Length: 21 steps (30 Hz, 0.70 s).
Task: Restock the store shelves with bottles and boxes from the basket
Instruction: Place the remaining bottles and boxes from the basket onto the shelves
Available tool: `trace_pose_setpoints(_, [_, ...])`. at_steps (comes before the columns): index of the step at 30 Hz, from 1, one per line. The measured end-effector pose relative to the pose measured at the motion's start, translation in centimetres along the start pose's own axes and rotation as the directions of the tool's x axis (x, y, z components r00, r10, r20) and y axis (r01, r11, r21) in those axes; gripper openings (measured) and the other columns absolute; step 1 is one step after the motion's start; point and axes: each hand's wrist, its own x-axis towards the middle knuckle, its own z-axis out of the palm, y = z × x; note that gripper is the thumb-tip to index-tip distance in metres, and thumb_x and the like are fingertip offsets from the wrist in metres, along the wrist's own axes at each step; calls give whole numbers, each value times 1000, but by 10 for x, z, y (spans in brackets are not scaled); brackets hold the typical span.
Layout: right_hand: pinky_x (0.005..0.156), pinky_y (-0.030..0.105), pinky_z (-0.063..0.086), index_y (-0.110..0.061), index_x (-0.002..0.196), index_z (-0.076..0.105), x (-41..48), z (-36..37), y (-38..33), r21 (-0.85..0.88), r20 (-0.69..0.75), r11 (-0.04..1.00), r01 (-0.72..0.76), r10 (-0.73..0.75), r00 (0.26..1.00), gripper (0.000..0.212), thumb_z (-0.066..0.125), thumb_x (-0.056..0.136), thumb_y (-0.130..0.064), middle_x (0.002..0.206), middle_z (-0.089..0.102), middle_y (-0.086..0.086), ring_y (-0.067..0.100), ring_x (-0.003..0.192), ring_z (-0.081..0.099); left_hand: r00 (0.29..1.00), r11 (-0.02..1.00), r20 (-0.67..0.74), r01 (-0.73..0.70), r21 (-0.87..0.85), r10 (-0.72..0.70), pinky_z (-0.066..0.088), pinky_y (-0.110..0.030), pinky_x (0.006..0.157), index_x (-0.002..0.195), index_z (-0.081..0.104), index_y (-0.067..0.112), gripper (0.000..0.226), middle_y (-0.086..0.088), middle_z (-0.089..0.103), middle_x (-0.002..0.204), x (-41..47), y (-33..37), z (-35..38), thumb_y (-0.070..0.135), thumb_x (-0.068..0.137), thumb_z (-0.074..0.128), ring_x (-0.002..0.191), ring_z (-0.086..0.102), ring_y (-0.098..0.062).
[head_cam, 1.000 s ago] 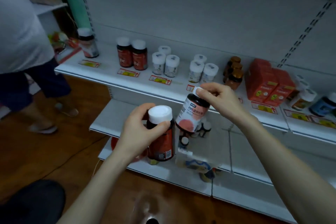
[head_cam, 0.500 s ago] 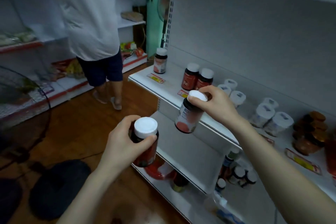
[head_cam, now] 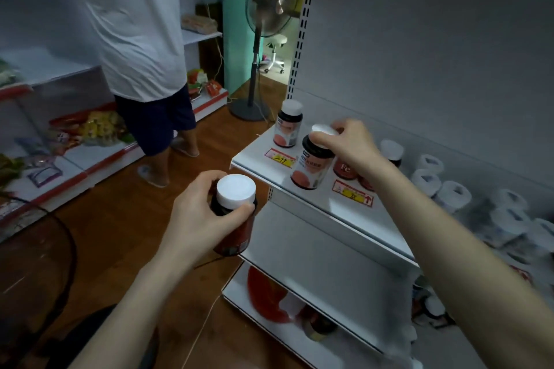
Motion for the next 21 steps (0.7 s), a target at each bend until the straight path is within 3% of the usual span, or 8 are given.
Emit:
trace_pose_setpoints(2, [53,32,37,-2,83,59,20,5,-1,-10,6,1000,-28,28,1000,36,64,78,-37,74,53,15,28,72,54,1000,1000,23,-12,-12,12,41,-18,74,109,45,32,50,11,47,107,16,-5,-1,28,70,77,101,44,-8])
trace_pose_setpoints(7, [56,27,34,-2,97,60,70,15,2,-32,16,995,-97,98,995,38,65,79,-35,87,54,7,19,77,51,999,999,45,11,-47,-9,42,-22,79,108,46,31,50,9,50,108,54,-15,6,29,69,78,100,46,-8])
trace_pose_setpoints(12, [54,27,28,-9,77,50,107,19,14,-94,40,993,-66,70,997,28,69,76,-30,76,43,8,18,71,44,1000,999,21,20,-48,-19,42,-21,78,109,48,29,50,7,51,109,86,-21,13,29,69,78,101,47,-10])
trace_pose_setpoints(14, [55,27,29,-2,78,56,120,20,18,-134,85,988,-73,85,993,29,69,76,-28,75,43,9,19,71,44,1000,999,15,20,-47,-19,42,-21,77,110,48,29,50,7,51,110,100,-23,16,29,69,77,102,47,-11])
trace_pose_setpoints(16, [62,29,33,12,97,60,131,20,21,-150,120,986,-65,84,989,44,69,76,-26,80,49,14,21,74,48,1000,999,19,18,-49,-18,43,-22,79,110,47,30,50,7,50,111,112,-24,19,29,70,77,103,46,-11])
trace_pose_setpoints(18, [64,33,39,11,103,60,140,21,23,-166,140,985,-58,81,987,46,69,77,-26,88,58,22,24,79,53,1000,998,22,17,-59,-16,44,-24,81,110,46,30,51,8,49,110,120,-25,23,29,70,77,103,46,-10])
trace_pose_setpoints(21, [53,28,33,0,73,54,149,25,26,-200,178,978,-51,88,980,26,68,78,-22,70,46,7,19,67,46,1000,997,27,0,-72,1,44,-21,79,107,46,31,50,16,49,102,128,-25,28,28,69,78,99,46,-7])
